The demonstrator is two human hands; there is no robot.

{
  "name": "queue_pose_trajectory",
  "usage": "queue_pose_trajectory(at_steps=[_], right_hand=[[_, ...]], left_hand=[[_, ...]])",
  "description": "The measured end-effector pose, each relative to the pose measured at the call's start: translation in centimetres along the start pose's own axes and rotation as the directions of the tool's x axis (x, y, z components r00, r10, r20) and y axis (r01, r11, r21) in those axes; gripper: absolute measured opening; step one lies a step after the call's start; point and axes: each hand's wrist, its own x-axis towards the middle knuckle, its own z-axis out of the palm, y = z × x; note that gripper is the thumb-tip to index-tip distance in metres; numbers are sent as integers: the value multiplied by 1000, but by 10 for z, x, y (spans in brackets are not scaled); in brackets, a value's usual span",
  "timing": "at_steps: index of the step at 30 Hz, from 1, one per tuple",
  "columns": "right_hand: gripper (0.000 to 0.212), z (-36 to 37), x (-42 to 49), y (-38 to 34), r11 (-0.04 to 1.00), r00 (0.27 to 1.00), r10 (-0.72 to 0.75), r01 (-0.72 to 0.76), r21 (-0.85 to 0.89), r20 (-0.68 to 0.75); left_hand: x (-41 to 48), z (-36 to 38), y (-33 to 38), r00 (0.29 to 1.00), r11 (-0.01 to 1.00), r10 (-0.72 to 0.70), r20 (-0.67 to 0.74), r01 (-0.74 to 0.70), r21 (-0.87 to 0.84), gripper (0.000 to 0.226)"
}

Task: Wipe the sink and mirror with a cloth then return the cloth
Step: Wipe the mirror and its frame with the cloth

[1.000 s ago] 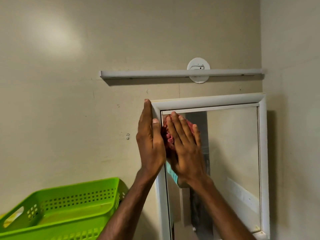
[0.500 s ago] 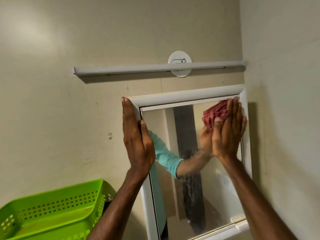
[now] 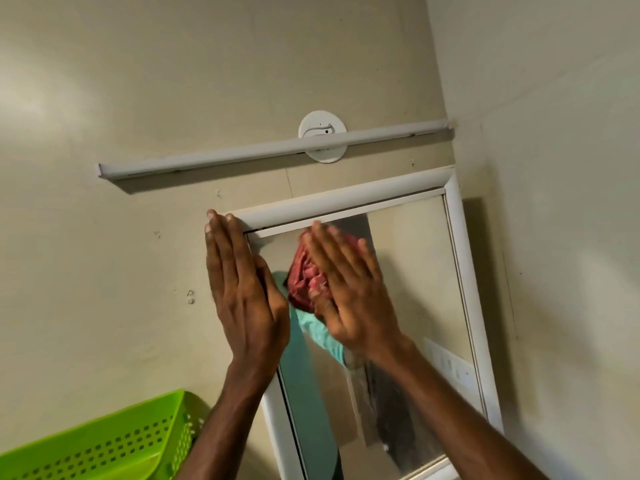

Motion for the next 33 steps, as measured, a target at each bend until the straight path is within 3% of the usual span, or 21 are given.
queue_pose_trajectory(at_steps=[4,8,12,14,17,19,25,33], right_hand=[[89,-7,-4,63,987,983,155,-159,-35,-96],[64,-21,-15,114,926,900,366,-378,-9,-235],[64,-14,-10,105,841,802,522,-541,17,-290],[65,-9,-10,81,855,818,512,-515,63,-262],[65,-7,-27,58,959,947,283,-285,11,-150],[65,-11,-33,68,981,978,185,-189,-33,-96],[64,-29,-9,118,946,930,307,-322,-45,-202],[64,-13,-66,109,916,895,393,-400,7,-211]], left_hand=[[-3,3,6,1000,985,9,26,-14,170,68],[-3,1,10,998,971,32,59,-45,234,66],[-3,-1,11,997,969,30,67,-45,242,66],[-3,-1,10,997,970,31,67,-46,240,66],[-4,0,10,997,970,33,66,-48,237,65],[-4,0,10,997,973,34,66,-49,227,64],[-4,0,9,996,972,35,80,-53,227,66],[-4,1,11,996,968,35,81,-54,244,65]])
